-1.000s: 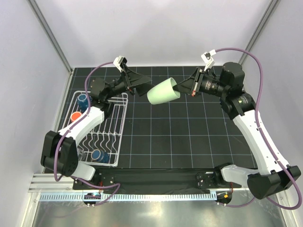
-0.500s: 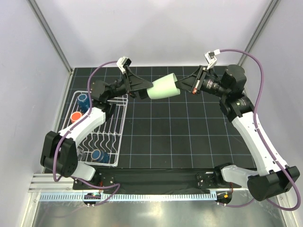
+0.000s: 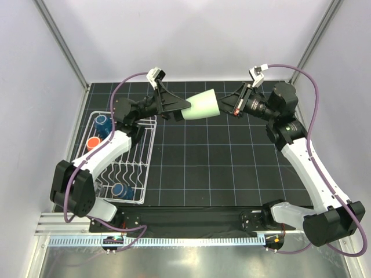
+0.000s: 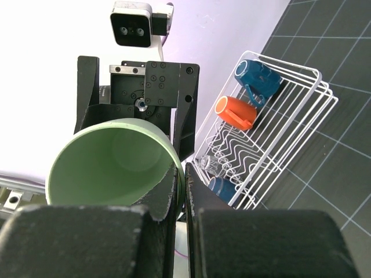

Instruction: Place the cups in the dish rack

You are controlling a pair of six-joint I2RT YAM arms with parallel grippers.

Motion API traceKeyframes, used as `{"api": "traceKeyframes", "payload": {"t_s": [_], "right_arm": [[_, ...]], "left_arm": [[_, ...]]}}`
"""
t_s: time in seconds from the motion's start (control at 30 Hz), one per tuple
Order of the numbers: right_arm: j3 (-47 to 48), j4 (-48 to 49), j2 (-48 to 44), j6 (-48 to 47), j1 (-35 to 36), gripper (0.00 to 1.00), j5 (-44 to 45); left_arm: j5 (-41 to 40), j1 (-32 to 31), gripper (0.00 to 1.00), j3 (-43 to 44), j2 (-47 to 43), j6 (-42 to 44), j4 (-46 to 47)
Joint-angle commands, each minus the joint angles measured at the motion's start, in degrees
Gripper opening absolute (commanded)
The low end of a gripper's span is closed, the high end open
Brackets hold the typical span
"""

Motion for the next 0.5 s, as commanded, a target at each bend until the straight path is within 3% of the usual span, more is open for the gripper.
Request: {"api": "traceKeyframes", "payload": {"t_s": [0.0, 0.3, 0.4, 0.47], "right_arm": [[2.17, -2.06, -0.58, -2.27, 0.01, 0.04, 3.38], [2.00, -3.91, -0.49, -2.36, -0.08, 0.04, 4.00], [1.73, -4.26, -0.76, -2.44, -0.08, 0.04, 4.17], [1.65, -4.79, -0.76, -2.53, 0.01, 0.04, 4.09]], "left_arm": [[0.72, -0.74, 0.87, 2.29, -0.29, -0.60, 2.64], [0.72, -0.74, 0.78, 2.47, 0.41, -0.51, 1.59], [0.54, -0.74, 0.63, 2.82, 0.76, -0.43, 1.06], [0.54, -0.74, 0.46, 2.99, 1.28, -0.43, 0.88]]}}
